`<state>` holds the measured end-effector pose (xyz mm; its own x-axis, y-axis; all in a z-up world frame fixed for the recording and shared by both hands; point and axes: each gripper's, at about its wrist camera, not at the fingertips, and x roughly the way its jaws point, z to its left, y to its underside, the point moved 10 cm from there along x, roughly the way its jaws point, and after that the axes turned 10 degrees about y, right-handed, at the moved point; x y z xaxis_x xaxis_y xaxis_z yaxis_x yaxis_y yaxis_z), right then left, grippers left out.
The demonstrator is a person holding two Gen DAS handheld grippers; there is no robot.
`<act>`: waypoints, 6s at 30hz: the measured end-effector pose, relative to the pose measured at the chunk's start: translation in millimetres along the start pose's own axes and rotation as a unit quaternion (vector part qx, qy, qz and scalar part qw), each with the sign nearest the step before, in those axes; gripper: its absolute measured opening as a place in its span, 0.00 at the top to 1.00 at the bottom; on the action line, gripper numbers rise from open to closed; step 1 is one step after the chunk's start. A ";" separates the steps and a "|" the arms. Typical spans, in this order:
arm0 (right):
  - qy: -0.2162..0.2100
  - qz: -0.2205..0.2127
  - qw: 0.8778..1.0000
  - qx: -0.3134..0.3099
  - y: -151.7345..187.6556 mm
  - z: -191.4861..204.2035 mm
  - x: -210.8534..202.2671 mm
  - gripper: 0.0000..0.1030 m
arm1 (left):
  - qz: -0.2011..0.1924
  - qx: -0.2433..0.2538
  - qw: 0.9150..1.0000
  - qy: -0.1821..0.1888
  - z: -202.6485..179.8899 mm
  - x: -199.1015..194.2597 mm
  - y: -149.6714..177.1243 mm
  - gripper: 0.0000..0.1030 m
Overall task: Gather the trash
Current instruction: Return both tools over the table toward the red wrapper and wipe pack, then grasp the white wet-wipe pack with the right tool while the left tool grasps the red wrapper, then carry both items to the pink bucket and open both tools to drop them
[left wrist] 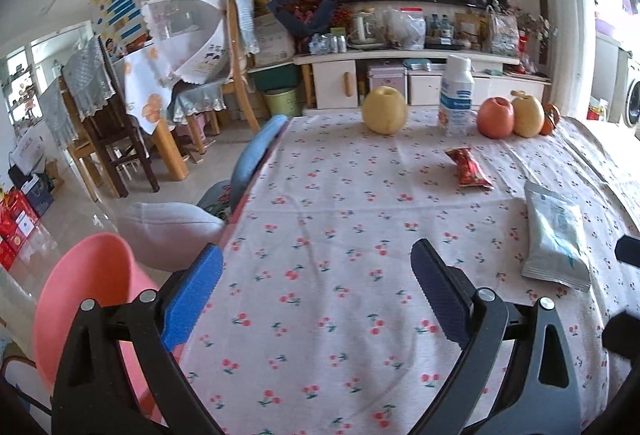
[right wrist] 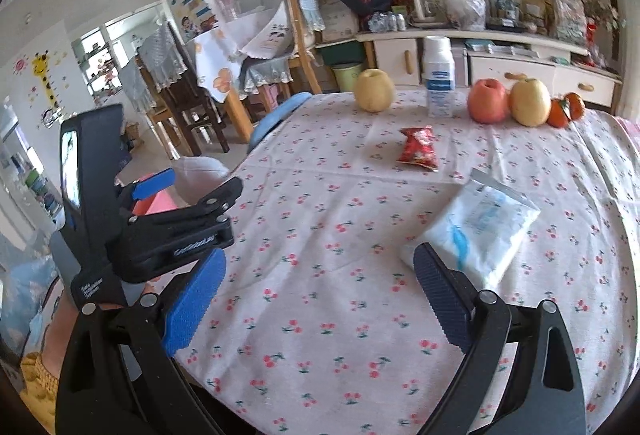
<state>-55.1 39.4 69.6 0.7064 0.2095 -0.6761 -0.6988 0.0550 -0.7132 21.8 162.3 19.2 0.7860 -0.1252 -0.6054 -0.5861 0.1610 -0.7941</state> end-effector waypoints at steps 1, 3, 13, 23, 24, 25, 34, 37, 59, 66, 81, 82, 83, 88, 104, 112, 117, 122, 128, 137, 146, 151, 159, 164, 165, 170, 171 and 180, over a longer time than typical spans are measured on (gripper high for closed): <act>0.005 0.002 1.000 0.008 -1.3 -9.5 0.0 0.09 | 0.001 0.001 1.000 0.002 -3.6 1.0 -0.4 0.07; 0.010 0.004 1.000 0.021 -2.3 -22.5 0.5 0.09 | 0.002 0.003 1.000 0.008 -10.4 3.1 -0.2 0.07; 0.059 0.063 0.986 0.145 4.2 -124.3 29.9 0.09 | 0.014 0.025 0.999 0.030 -46.1 14.4 -2.2 0.07; 0.091 0.108 0.980 0.139 7.3 -130.0 84.2 0.09 | 0.016 0.002 0.999 0.048 -56.1 22.9 -6.2 0.07; 0.098 0.108 0.980 0.135 7.5 -130.6 88.6 0.09 | 0.017 0.002 0.999 0.048 -56.3 23.5 -6.1 0.07; 0.106 0.110 0.980 0.128 8.0 -130.5 93.0 0.09 | 0.017 0.002 0.999 0.048 -56.3 23.8 -6.4 0.07; 0.161 0.109 0.980 0.038 2.5 -124.3 120.2 0.09 | 0.022 0.004 0.998 0.051 -61.9 29.4 -6.2 0.07; 0.169 0.110 0.979 0.014 -0.5 -124.3 126.5 0.09 | 0.024 0.009 0.998 0.051 -65.3 31.5 -5.5 0.07; 0.115 0.102 0.988 0.008 -12.4 -148.5 118.1 0.24 | 0.048 -0.051 0.994 0.085 -77.0 56.5 -0.2 0.07; 0.132 0.064 0.988 0.035 -35.2 -177.4 81.0 0.24 | 0.053 -0.037 0.995 0.081 -94.8 67.8 -2.5 0.07; 0.097 0.070 0.987 0.107 -42.4 -205.1 64.8 0.24 | 0.090 -0.033 0.992 0.084 -160.6 158.6 -53.5 0.15; 0.094 0.072 0.987 0.110 -42.2 -205.2 64.5 0.24 | 0.097 -0.039 0.991 0.081 -159.9 166.8 -53.5 0.16; 0.093 0.072 0.987 0.110 -42.2 -205.3 65.0 0.24 | 0.105 -0.044 0.990 0.078 -159.5 174.7 -52.3 0.19; 0.087 0.071 0.987 0.114 -43.8 -205.6 62.3 0.24 | 0.125 -0.046 0.989 0.072 -159.5 197.8 -48.4 0.26; 0.073 0.081 0.990 0.095 -40.6 -192.0 66.3 0.24 | 0.116 -0.058 0.986 0.104 -159.0 188.9 -40.9 0.68; 0.054 0.087 0.991 0.082 -35.5 -180.0 70.0 0.24 | 0.109 -0.064 0.985 0.117 -142.9 158.0 -20.6 0.68; 0.042 0.092 0.992 0.070 -29.7 -167.7 71.5 0.24 | 0.097 -0.065 0.986 0.123 -127.9 129.1 -10.5 0.68; 0.024 0.097 0.993 0.058 -25.1 -152.2 72.8 0.24 | 0.091 -0.057 0.987 0.120 -112.7 99.0 6.4 0.68; 0.008 0.104 0.993 0.052 -17.2 -139.0 74.0 0.24 | 0.082 -0.068 0.988 0.115 -92.8 70.0 24.9 0.68; -0.019 0.110 0.992 0.050 -8.3 -120.8 74.8 0.24 | 0.060 -0.079 0.988 0.122 -71.9 42.6 33.5 0.68; -0.048 0.101 0.993 0.032 -4.5 -86.0 64.4 0.24 | 0.039 -0.093 0.986 0.131 -55.2 28.2 31.7 0.68; -0.061 0.101 0.993 0.030 -2.9 -67.2 59.0 0.24 | 0.023 -0.107 0.985 0.130 -38.1 17.8 27.0 0.68; -0.061 0.097 0.993 0.021 -4.8 -34.0 54.5 0.24 | -0.006 -0.139 0.983 0.120 1.6 -1.5 18.1 0.68; -0.069 0.083 0.994 0.003 -13.2 1.8 48.0 0.24 | -0.026 -0.158 0.982 0.099 36.7 -17.8 14.7 0.68; -0.071 0.080 0.994 -0.003 -15.0 10.8 46.9 0.24 | -0.029 -0.162 0.982 0.094 43.8 -20.7 14.9 0.68; -0.087 0.072 0.993 -0.036 -21.7 62.5 44.0 0.24 | -0.048 -0.194 0.978 0.066 91.8 -37.0 17.3 0.68; -0.091 0.071 0.993 -0.040 -23.3 72.1 44.0 0.24 | -0.051 -0.202 0.976 0.059 101.0 -40.1 18.2 0.68; -0.138 0.056 0.982 -0.114 -42.8 200.6 48.8 0.24 | -0.070 -0.290 0.954 -0.021 208.4 -62.7 46.2 0.68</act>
<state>-13.2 243.1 104.2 0.5479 0.4600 -0.6987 -0.7042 -0.1971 -0.6821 -13.6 381.6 31.5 0.8641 -0.0648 -0.4991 -0.4765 -0.4244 -0.7700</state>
